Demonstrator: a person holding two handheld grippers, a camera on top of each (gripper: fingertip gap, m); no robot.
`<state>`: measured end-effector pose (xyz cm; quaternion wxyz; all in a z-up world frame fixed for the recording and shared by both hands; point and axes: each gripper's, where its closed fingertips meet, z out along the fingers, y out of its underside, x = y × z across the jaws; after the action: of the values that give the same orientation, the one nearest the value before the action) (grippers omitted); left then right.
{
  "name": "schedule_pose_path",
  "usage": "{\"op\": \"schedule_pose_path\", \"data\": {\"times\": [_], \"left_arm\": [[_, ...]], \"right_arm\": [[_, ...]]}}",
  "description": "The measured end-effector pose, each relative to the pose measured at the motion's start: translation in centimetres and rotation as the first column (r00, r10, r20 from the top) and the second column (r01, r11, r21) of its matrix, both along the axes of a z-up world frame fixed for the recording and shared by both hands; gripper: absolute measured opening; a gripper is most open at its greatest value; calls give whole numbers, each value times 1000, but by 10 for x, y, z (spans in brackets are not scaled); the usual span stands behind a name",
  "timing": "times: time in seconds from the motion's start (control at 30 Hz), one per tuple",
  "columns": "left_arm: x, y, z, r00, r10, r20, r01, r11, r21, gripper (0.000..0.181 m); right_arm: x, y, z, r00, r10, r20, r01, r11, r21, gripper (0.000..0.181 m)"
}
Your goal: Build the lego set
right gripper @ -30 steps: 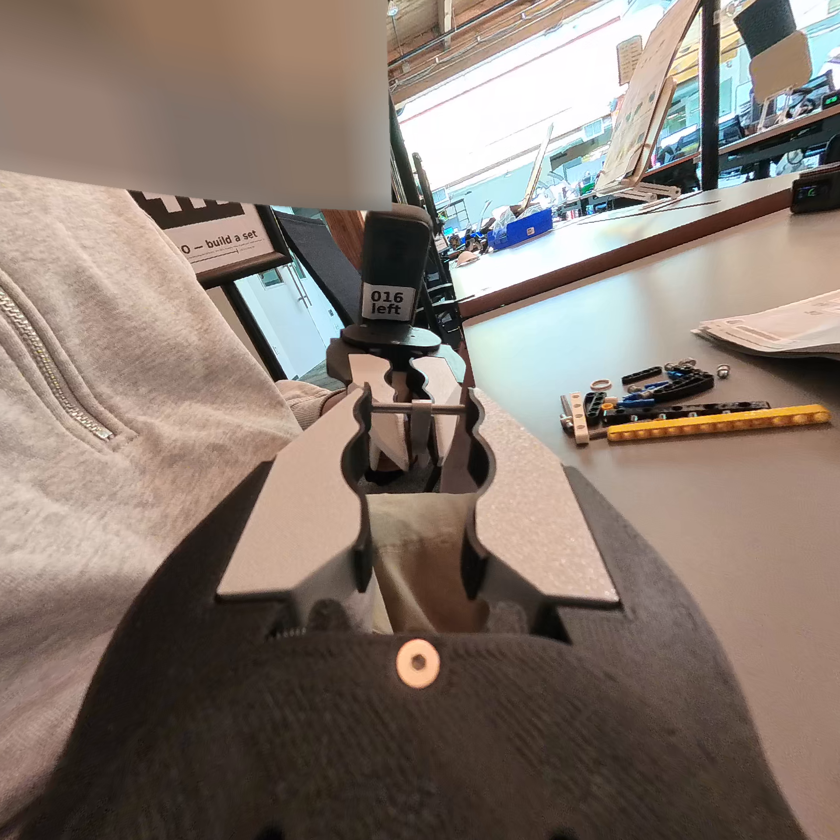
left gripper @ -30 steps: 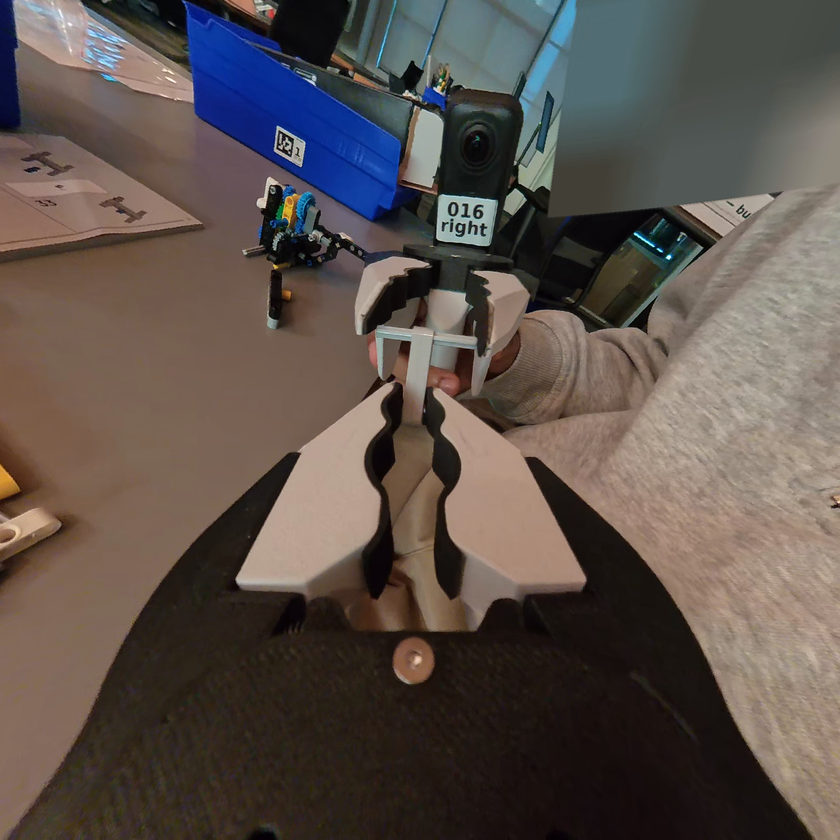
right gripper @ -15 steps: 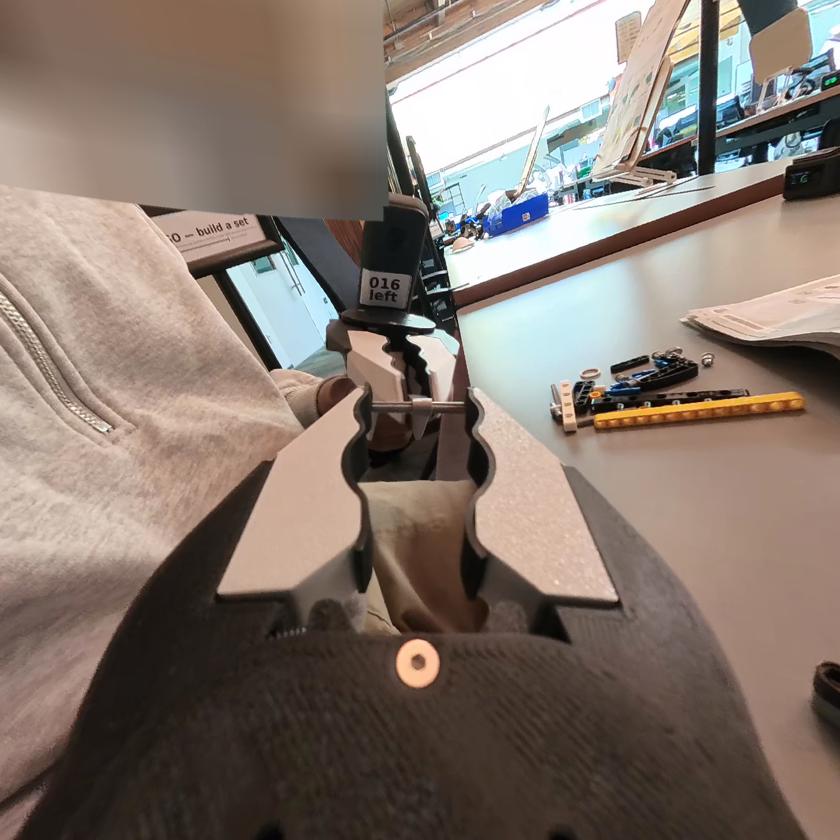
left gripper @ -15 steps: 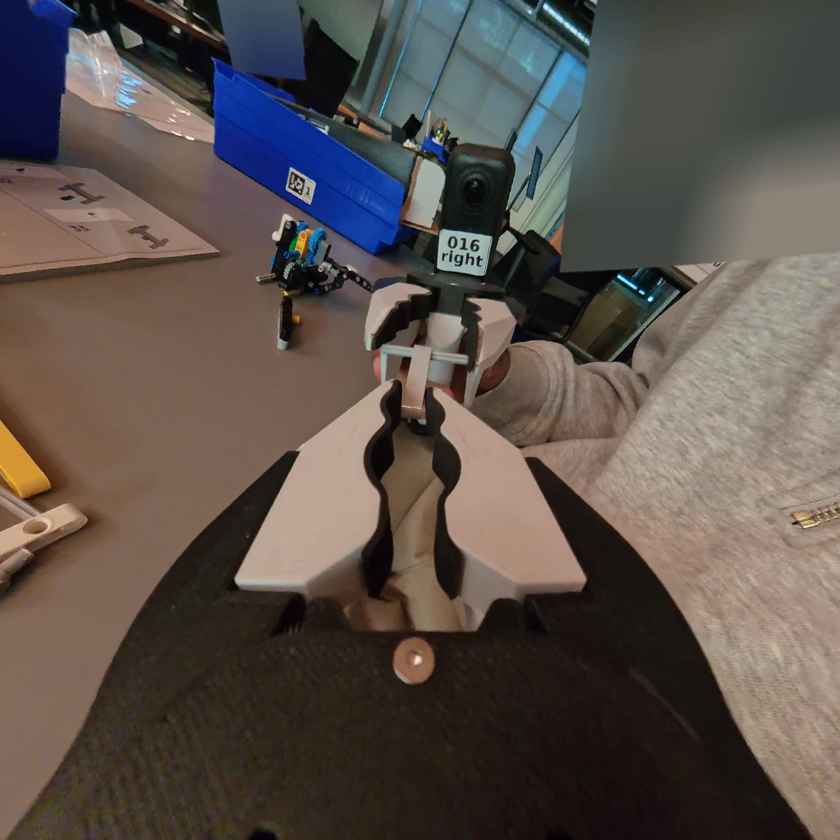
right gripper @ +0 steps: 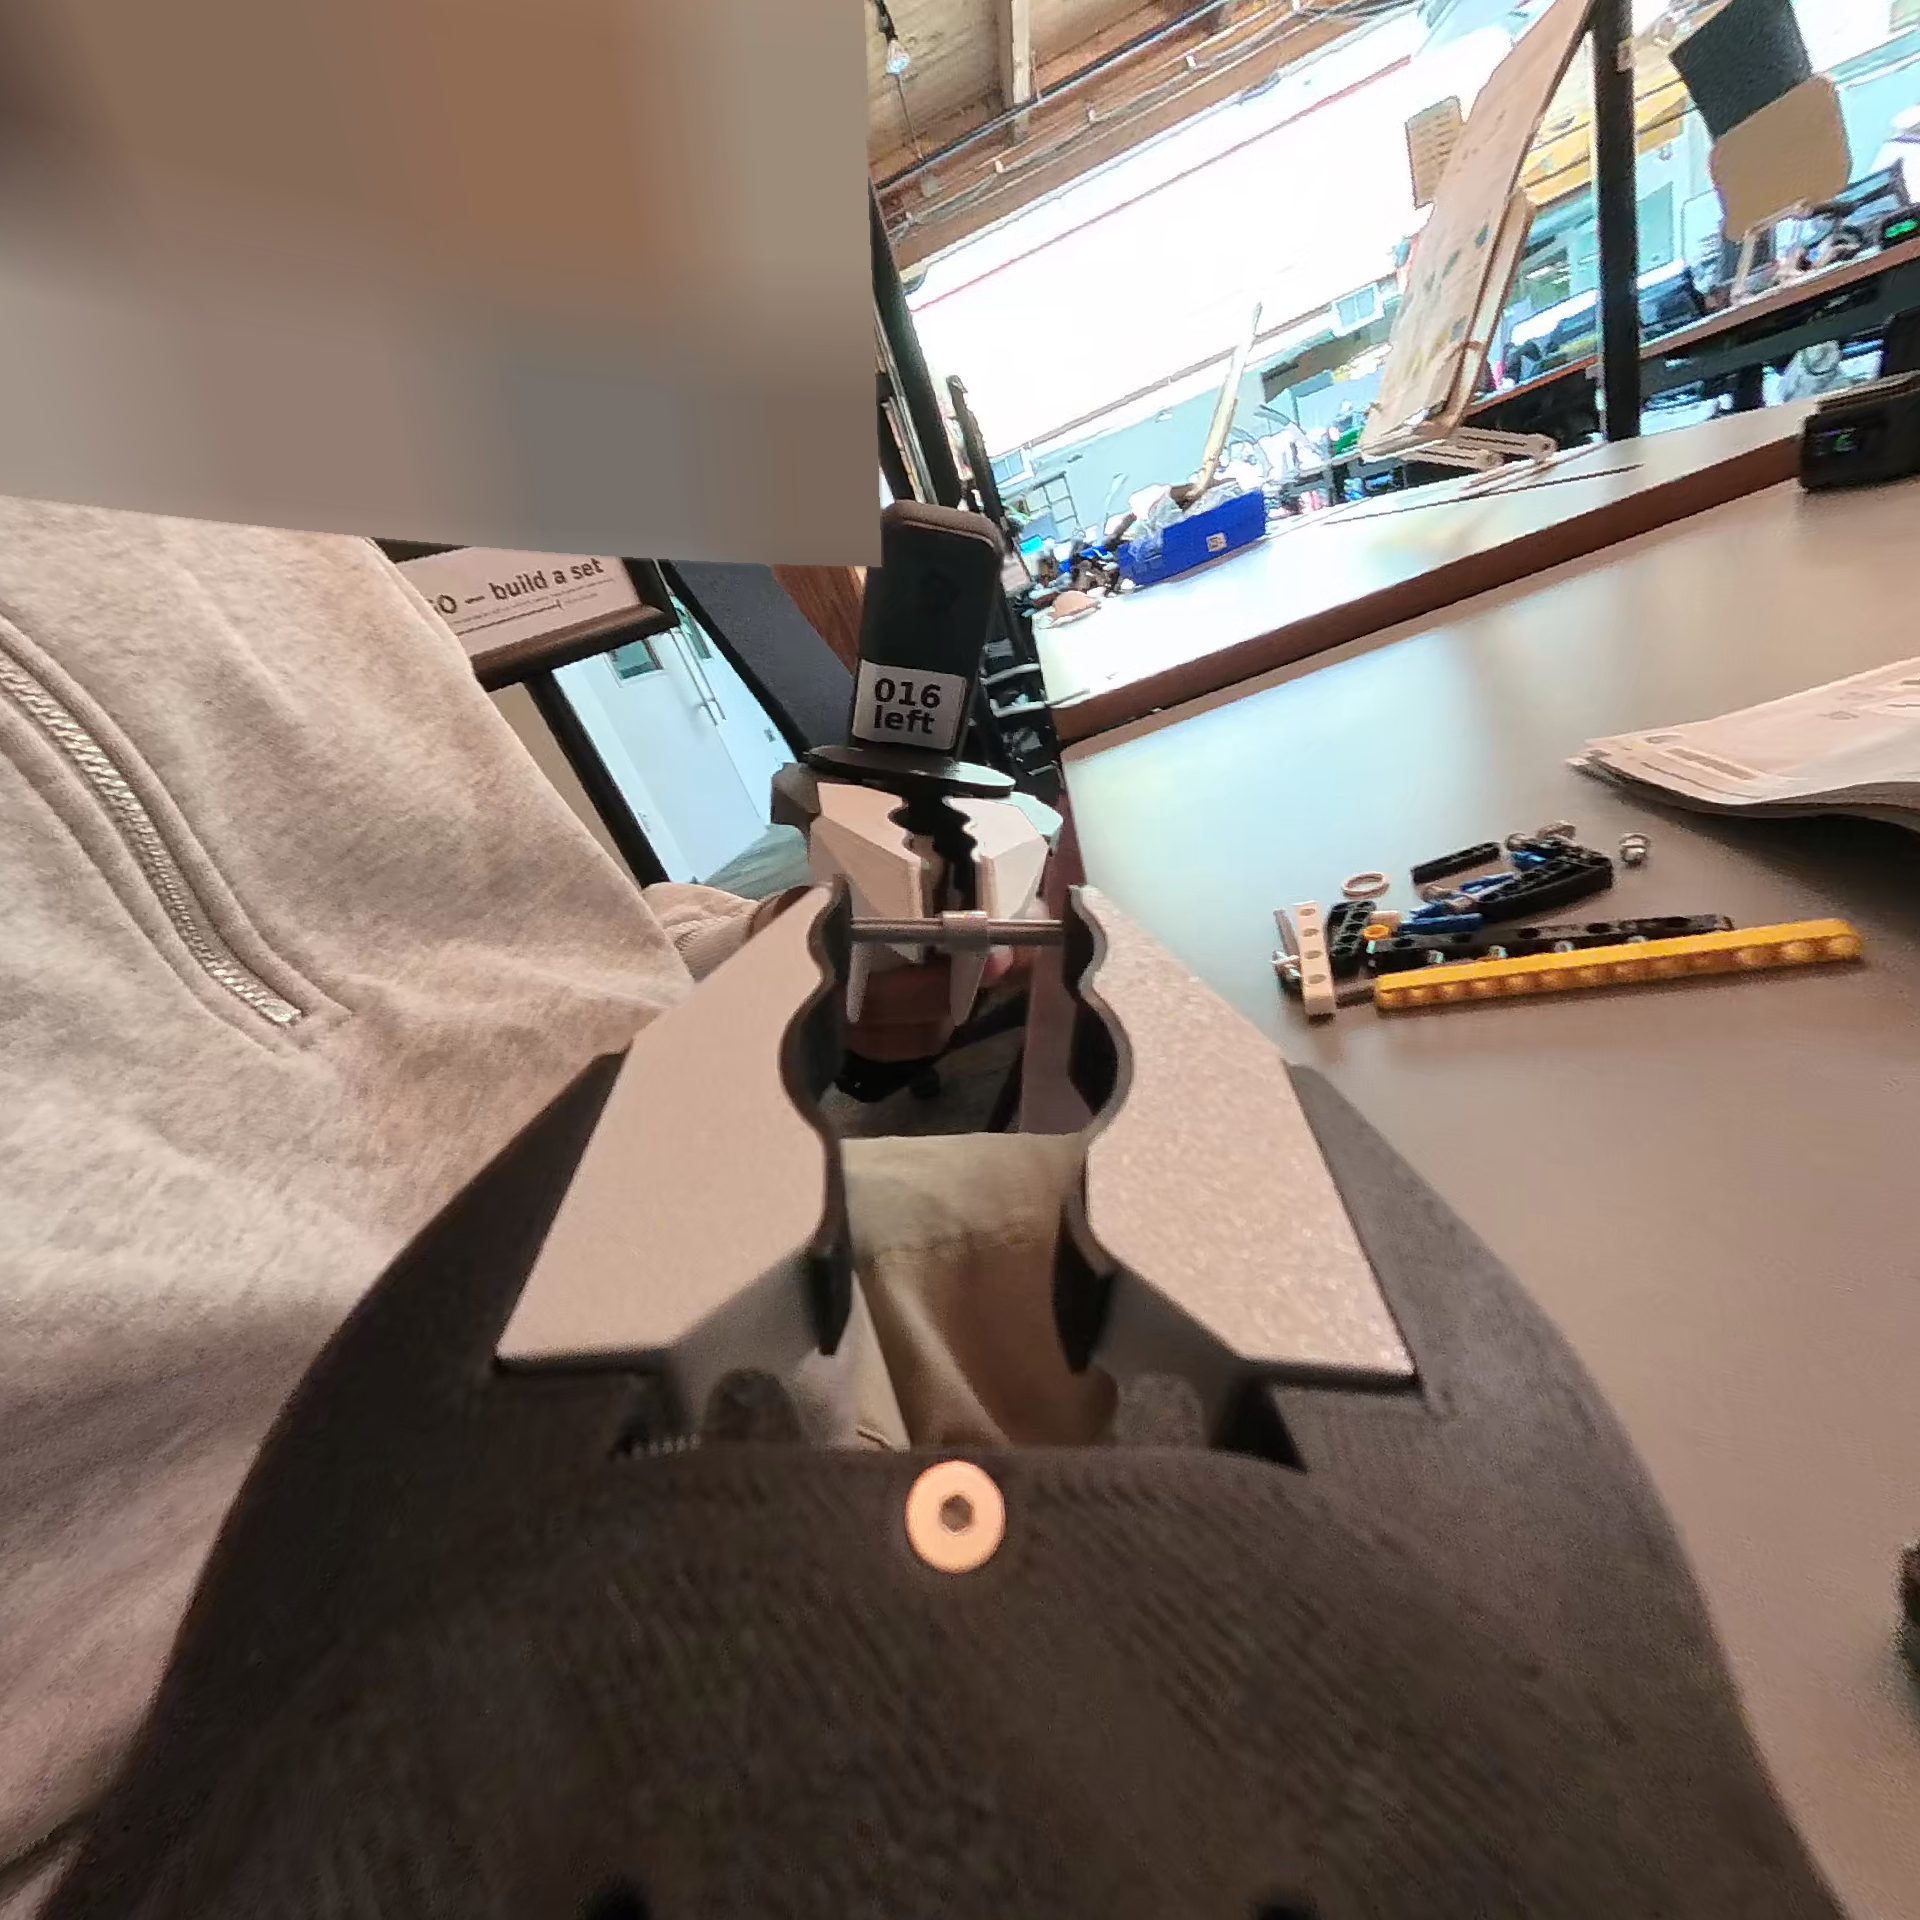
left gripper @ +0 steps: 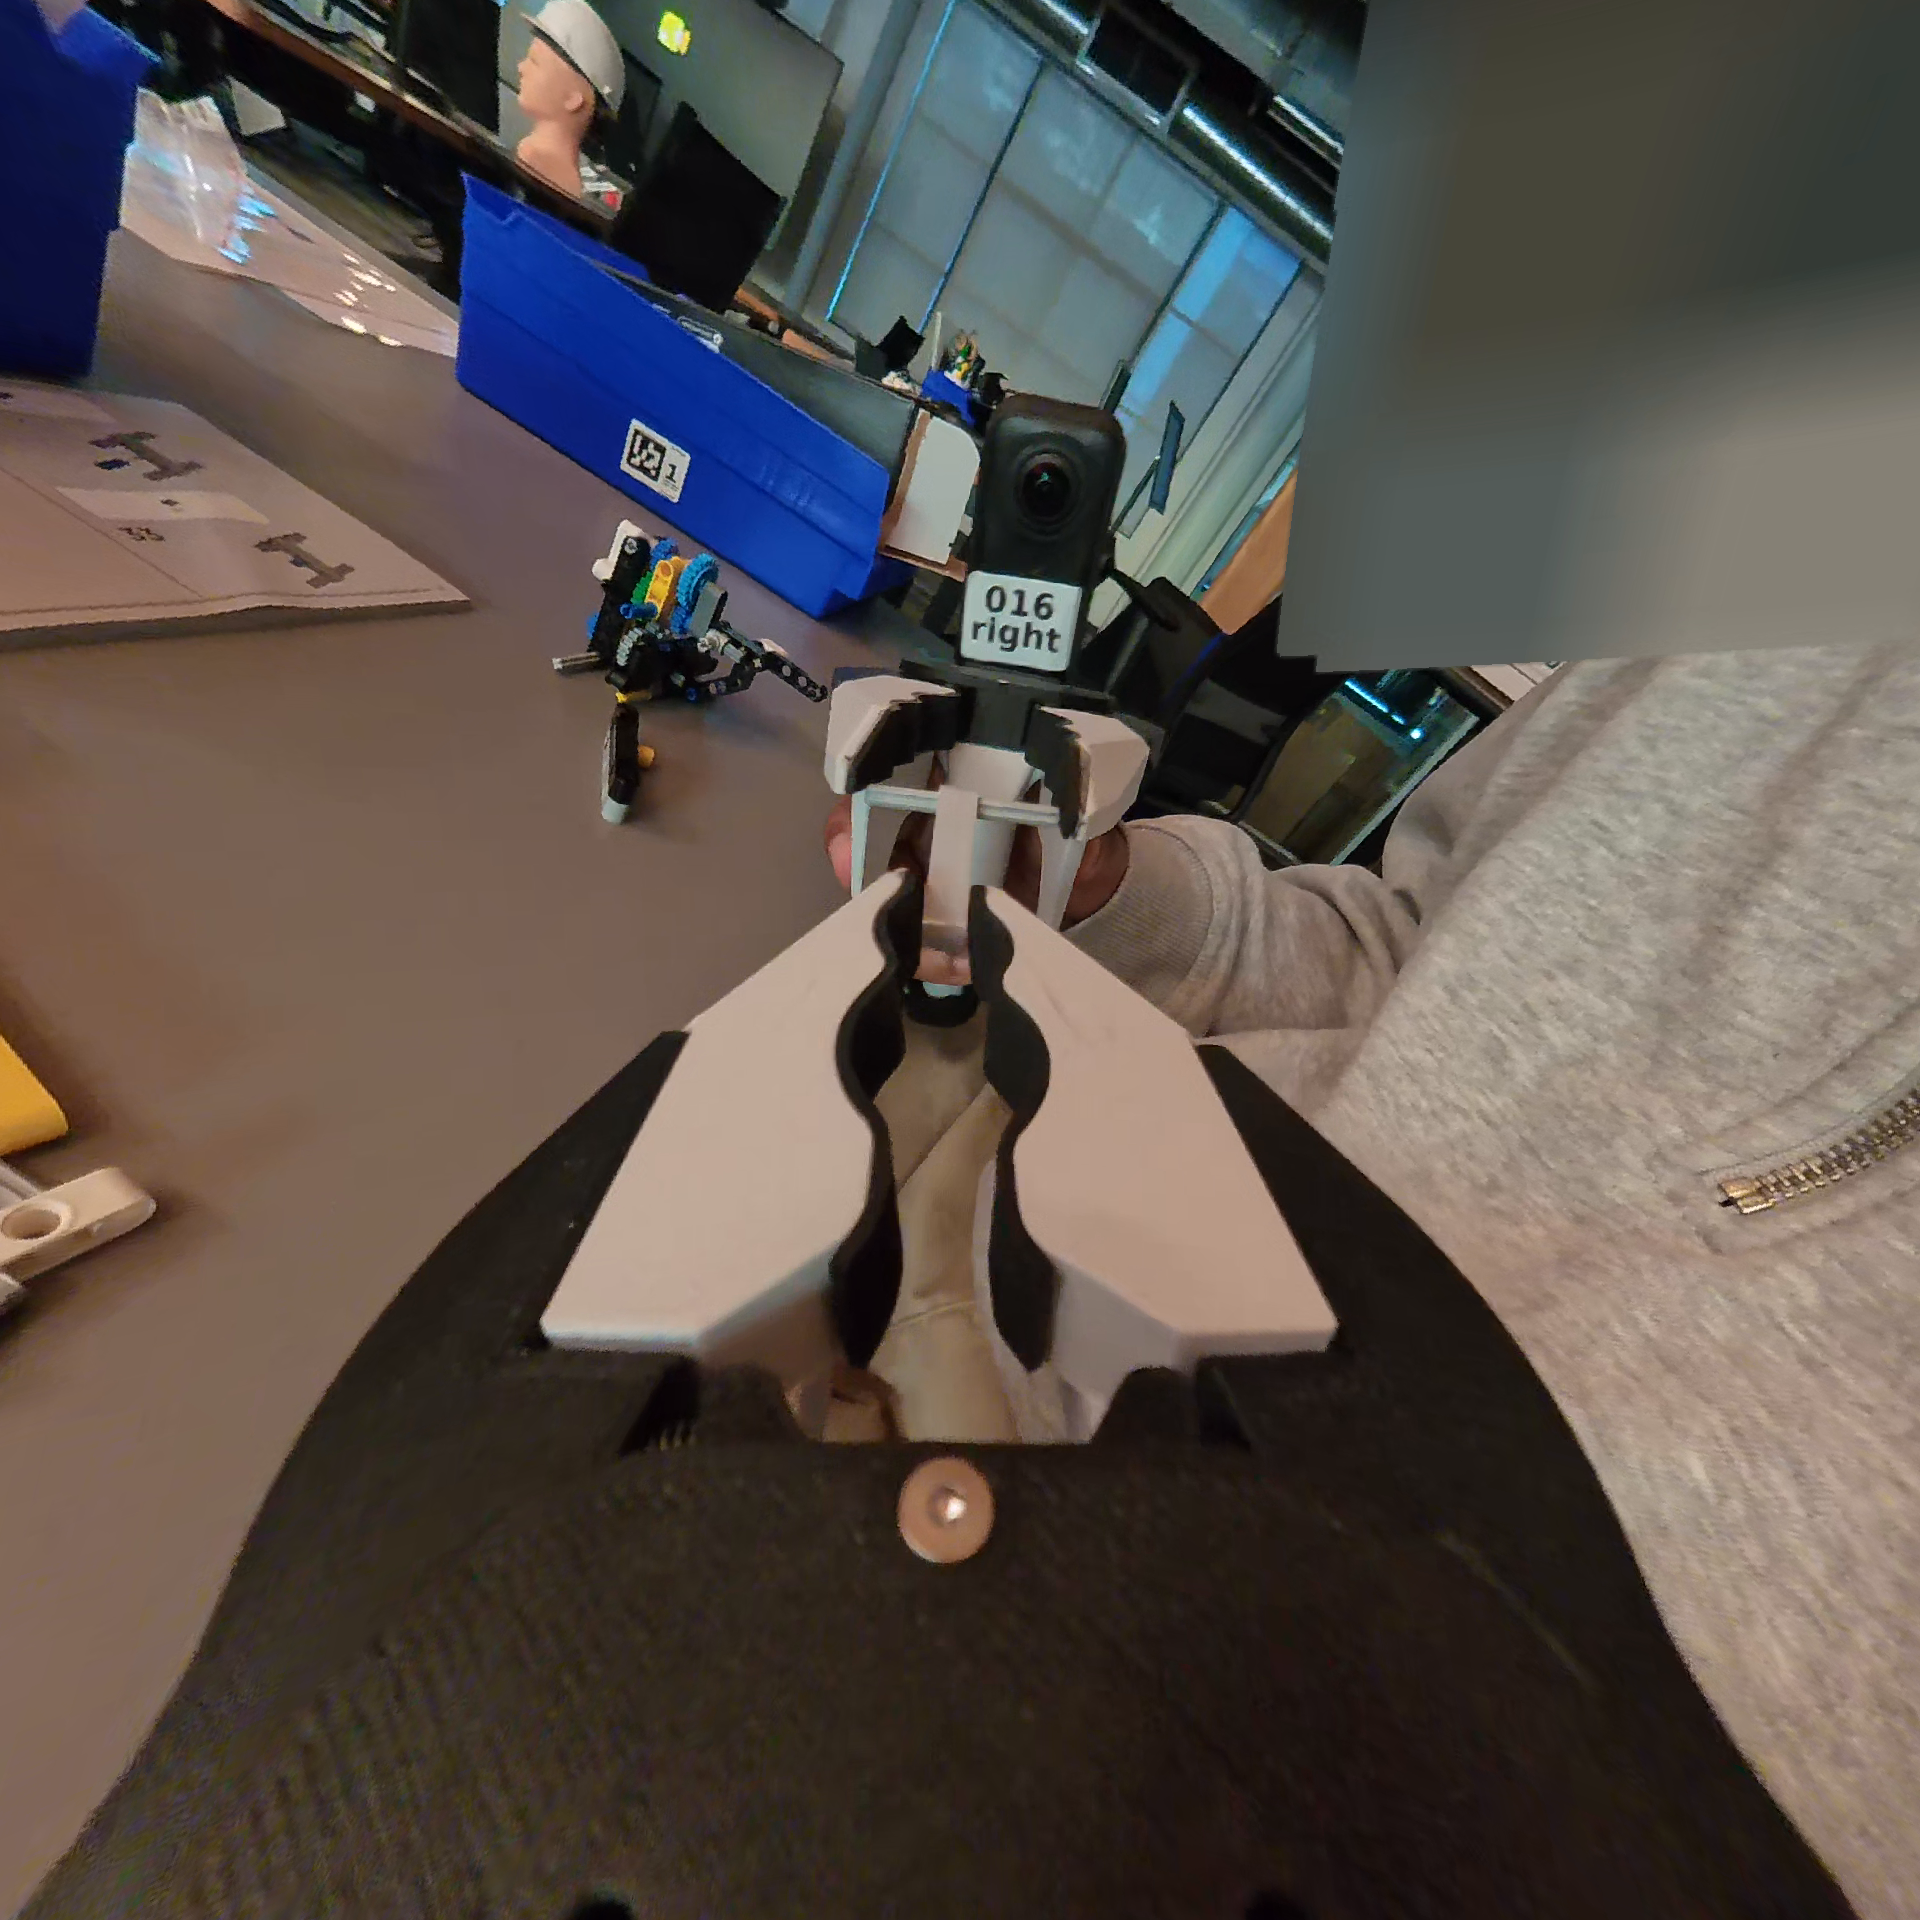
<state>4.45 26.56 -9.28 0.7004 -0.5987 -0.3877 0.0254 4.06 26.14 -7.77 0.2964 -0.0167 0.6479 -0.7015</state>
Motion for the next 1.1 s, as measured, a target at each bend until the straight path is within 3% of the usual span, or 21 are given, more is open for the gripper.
{"op": "schedule_pose_path", "data": {"times": [0.43, 0.8, 0.93, 1.0, 1.1], "left_arm": [[5, -6, 17, 997, 8, -80, -4, 999, 47, 5], [4, -9, 19, 999, -1, -43, 6, 993, 119, 5], [-3, -19, 14, 999, 52, 4, -52, 989, 136, 4], [-9, -28, 10, 994, 98, 37, -103, 984, 145, 4], [-18, -42, -2, 976, 197, 93, -207, 972, 111, 4]], "right_arm": [[9, -3, 3, 997, 55, 46, -54, 998, -10, 39], [15, -10, -6, 999, 47, -18, -46, 998, 31, 39], [7, -12, -9, 997, -26, -75, 29, 999, 41, 48], [4, -13, -8, 979, -97, -179, 104, 994, 26, 48], [-8, -16, -13, 874, -252, -416, 290, 957, 30, 39]]}}
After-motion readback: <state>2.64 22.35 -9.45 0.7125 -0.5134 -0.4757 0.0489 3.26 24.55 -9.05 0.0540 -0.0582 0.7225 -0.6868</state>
